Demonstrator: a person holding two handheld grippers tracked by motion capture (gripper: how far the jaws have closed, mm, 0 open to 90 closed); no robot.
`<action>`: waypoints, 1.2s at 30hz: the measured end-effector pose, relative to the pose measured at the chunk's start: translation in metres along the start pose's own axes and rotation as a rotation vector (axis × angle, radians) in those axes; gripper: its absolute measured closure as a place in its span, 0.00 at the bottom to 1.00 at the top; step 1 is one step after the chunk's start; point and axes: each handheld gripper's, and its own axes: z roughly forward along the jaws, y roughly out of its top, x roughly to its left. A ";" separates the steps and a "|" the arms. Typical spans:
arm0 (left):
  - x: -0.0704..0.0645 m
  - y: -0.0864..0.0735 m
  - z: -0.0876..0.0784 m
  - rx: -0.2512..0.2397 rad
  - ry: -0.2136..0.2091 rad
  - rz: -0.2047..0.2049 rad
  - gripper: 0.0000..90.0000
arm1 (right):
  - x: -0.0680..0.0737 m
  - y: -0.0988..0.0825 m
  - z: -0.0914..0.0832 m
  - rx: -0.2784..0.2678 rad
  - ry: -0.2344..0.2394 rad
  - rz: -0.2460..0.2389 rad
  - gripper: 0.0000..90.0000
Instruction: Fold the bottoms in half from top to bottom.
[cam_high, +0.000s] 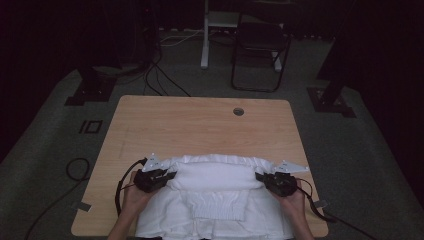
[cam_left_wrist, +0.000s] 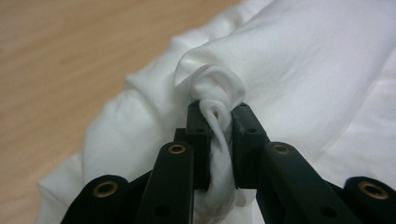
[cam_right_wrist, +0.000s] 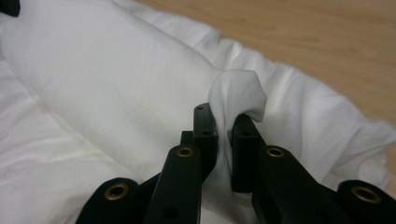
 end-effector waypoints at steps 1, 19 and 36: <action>-0.001 -0.002 0.002 0.017 0.004 0.001 0.89 | 0.002 -0.004 0.002 0.018 0.005 0.001 0.93; 0.005 -0.014 0.031 0.047 0.075 0.000 0.89 | 0.012 -0.014 0.028 0.119 0.009 0.001 0.92; 0.060 0.023 0.069 0.031 0.141 -0.065 0.89 | -0.020 0.030 0.078 0.120 -0.095 0.002 0.92</action>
